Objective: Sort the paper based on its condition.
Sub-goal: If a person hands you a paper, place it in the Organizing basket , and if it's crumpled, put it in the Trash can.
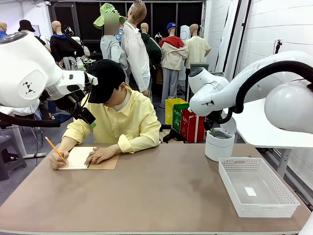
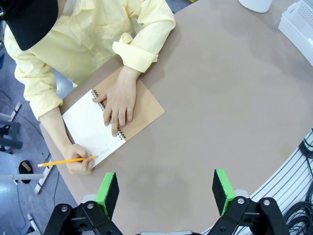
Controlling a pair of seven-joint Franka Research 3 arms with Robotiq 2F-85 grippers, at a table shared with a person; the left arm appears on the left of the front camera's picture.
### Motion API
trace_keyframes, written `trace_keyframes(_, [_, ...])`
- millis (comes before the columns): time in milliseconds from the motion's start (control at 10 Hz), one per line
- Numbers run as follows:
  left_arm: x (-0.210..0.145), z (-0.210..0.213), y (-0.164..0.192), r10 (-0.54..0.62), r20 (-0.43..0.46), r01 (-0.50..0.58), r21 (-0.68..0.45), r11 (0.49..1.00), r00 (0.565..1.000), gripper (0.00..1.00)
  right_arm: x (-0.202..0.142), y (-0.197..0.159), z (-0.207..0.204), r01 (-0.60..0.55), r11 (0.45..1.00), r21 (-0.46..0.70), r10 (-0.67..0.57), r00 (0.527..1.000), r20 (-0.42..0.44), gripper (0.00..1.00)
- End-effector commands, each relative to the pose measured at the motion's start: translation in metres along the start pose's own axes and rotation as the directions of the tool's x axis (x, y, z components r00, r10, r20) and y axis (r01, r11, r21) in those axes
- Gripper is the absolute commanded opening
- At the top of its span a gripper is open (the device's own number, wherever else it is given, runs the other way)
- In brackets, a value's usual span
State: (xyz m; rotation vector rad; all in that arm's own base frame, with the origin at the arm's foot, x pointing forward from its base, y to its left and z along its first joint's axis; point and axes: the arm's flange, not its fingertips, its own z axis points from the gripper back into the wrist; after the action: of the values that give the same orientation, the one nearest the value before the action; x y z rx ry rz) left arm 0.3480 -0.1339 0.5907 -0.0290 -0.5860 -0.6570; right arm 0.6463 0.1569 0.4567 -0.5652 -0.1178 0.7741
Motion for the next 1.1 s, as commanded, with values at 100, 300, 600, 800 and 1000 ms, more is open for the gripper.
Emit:
trace_keyframes(100, [0.0, 0.0006, 0.0006, 0.005, 0.0, -0.005, 0.002, 1.0, 1.0, 1.0, -0.001, -0.0001, -0.0032, 0.0, 1.0, 0.0, 0.0, 1.0, 0.01, 1.0])
trace_keyframes(300, [0.0, 0.0006, 0.0006, 0.005, 0.0, -0.005, 0.002, 1.0, 1.0, 1.0, -0.001, -0.0001, -0.0032, 0.0, 1.0, 0.0, 0.0, 1.0, 0.01, 1.0])
trace_keyframes(600, [0.0, 0.0006, 0.0006, 0.005, 0.0, -0.005, 0.002, 1.0, 1.0, 1.0, -0.001, -0.0001, -0.0032, 0.0, 1.0, 0.0, 0.0, 1.0, 0.01, 1.0])
trace_keyframes(800, [0.0, 0.0006, 0.0006, 0.005, 0.0, -0.005, 0.002, 1.0, 1.0, 1.0, -0.001, -0.0001, -0.0032, 0.0, 1.0, 0.0, 0.0, 1.0, 0.01, 1.0])
trace_keyframes(1000, [0.0, 0.0006, 0.0006, 0.005, 0.0, -0.005, 0.002, 1.0, 1.0, 1.0, 0.0, 0.0, 0.0, 0.0, 1.0, 0.0, 0.0, 1.0, 0.0, 1.0])
